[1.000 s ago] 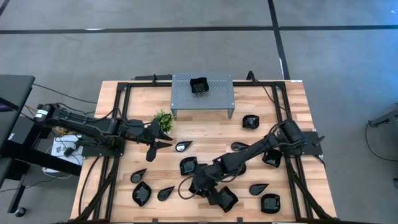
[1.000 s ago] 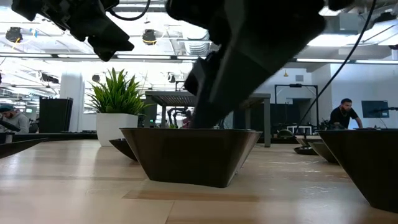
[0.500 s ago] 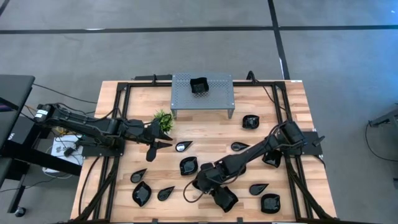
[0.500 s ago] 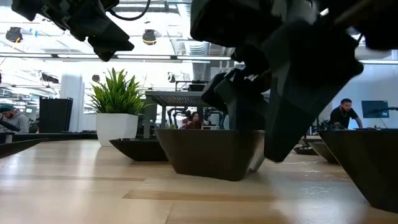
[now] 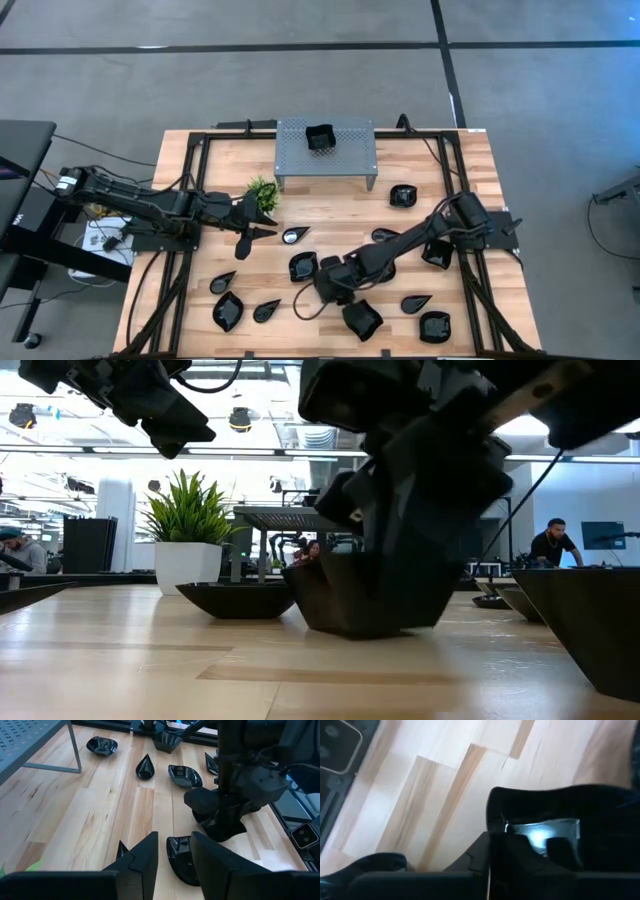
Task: Pick & Place Mini shaped plates
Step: Stack the black distorted square plate on top of the black distorted square plate on the shelf
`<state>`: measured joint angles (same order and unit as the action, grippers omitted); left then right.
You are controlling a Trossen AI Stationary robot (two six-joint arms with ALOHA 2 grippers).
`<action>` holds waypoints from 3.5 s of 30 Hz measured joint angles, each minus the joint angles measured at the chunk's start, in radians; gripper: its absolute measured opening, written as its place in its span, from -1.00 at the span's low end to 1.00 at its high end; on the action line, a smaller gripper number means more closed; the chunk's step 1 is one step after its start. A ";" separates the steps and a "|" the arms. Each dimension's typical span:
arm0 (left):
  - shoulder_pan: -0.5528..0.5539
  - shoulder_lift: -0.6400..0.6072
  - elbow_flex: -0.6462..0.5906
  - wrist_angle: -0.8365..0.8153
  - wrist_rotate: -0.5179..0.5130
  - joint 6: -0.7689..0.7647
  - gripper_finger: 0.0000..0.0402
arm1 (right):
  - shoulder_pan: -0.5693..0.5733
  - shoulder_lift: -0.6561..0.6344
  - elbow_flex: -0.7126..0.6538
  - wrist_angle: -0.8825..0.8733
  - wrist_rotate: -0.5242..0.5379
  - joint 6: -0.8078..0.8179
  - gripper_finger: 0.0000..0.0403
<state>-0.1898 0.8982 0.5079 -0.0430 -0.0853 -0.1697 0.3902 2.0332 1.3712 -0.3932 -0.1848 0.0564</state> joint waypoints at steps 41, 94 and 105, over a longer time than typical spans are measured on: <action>0.000 0.000 0.001 0.055 0.000 0.007 -0.41 | -0.698 -0.388 0.000 0.079 0.306 -0.779 -0.99; 0.002 0.000 0.001 0.137 0.000 0.008 -0.41 | -0.635 -0.525 -0.002 0.006 0.233 -0.716 -0.50; 0.002 0.000 0.001 0.235 0.000 0.009 -0.41 | -0.398 -0.805 -0.069 -0.396 0.253 -0.243 -0.52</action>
<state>-0.1880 0.8985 0.5087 0.1918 -0.0856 -0.1607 -0.0079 1.2281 1.3018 -0.7897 0.0681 -0.1871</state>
